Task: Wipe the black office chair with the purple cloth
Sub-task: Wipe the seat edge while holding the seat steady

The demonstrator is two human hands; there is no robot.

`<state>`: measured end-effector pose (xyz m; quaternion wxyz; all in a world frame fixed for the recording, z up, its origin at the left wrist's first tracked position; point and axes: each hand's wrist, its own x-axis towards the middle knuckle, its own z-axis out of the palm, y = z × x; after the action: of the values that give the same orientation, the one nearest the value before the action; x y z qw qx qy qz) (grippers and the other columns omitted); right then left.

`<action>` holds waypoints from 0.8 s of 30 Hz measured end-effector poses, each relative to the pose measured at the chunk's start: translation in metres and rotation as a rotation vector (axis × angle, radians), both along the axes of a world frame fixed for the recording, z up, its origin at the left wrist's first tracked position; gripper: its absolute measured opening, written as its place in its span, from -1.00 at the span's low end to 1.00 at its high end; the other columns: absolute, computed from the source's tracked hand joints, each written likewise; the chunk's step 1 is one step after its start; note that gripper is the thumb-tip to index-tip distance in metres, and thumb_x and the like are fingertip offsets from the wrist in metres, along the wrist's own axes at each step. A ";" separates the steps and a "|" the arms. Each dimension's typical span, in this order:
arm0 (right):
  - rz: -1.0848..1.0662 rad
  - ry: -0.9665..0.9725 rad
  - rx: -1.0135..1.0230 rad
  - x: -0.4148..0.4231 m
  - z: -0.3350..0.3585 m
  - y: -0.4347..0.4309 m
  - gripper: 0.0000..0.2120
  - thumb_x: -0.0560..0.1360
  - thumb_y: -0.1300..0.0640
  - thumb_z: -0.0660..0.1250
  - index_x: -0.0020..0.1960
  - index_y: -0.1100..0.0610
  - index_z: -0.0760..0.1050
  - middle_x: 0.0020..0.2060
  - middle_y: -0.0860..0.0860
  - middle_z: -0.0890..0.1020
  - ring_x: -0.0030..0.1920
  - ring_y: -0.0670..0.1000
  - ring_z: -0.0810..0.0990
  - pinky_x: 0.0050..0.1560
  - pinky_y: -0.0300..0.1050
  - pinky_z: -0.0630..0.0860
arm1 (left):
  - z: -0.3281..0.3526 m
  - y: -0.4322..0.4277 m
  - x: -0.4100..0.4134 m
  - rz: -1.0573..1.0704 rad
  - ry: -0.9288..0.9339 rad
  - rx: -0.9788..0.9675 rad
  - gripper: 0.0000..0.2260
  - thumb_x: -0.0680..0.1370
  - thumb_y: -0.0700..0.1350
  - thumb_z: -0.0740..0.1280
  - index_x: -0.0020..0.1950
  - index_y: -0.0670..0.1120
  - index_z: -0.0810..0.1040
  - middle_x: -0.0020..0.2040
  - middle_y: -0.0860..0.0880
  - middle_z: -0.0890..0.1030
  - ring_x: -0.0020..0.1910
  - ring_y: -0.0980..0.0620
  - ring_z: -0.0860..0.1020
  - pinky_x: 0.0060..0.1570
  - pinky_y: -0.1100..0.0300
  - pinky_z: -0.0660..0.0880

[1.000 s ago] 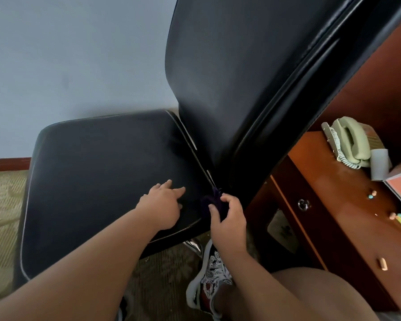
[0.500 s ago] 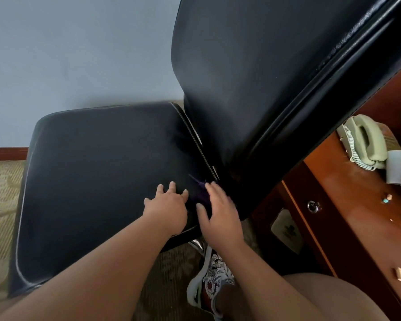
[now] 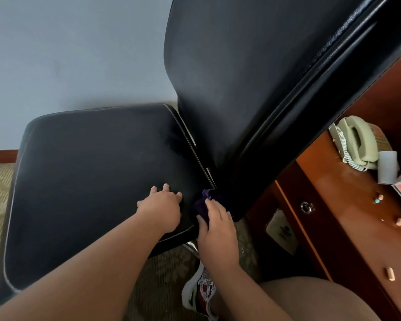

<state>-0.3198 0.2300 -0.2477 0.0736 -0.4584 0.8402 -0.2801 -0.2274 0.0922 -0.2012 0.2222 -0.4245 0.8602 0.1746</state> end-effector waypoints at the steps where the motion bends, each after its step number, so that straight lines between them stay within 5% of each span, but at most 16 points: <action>1: -0.004 -0.027 0.023 -0.001 0.000 -0.001 -0.54 0.67 0.02 0.23 0.54 0.02 0.30 0.52 -0.07 0.33 0.52 -0.07 0.27 0.56 -0.03 0.20 | -0.001 0.000 0.000 0.000 0.003 -0.004 -0.44 0.66 0.05 0.19 0.62 0.12 0.07 0.61 -0.06 0.05 0.55 -0.22 0.06 0.34 -0.25 0.37; 16: 0.154 -0.205 0.130 -0.050 0.026 -0.102 -0.57 0.71 0.05 0.08 0.56 0.08 0.23 0.55 0.03 0.25 0.45 0.06 0.39 0.36 -0.05 0.39 | -0.001 0.000 -0.001 -0.009 -0.001 -0.005 -0.43 0.67 0.08 0.18 0.63 0.13 0.02 0.64 -0.07 -0.07 0.60 -0.24 -0.07 0.42 -0.25 0.29; 24: 0.129 0.172 0.220 -0.042 0.020 -0.062 -0.61 0.71 -0.03 0.04 0.48 0.10 0.30 0.40 0.02 0.45 0.21 0.07 0.57 0.14 -0.05 0.53 | -0.001 0.004 -0.010 0.023 0.001 -0.060 -0.45 0.67 0.09 0.16 0.63 0.13 0.05 0.63 -0.07 -0.02 0.58 -0.24 -0.01 0.30 -0.25 0.41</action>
<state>-0.3619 0.1676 -0.2274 0.0689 -0.5229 0.8379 -0.1408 -0.2378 0.0967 -0.2025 0.2070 -0.4409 0.8601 0.1516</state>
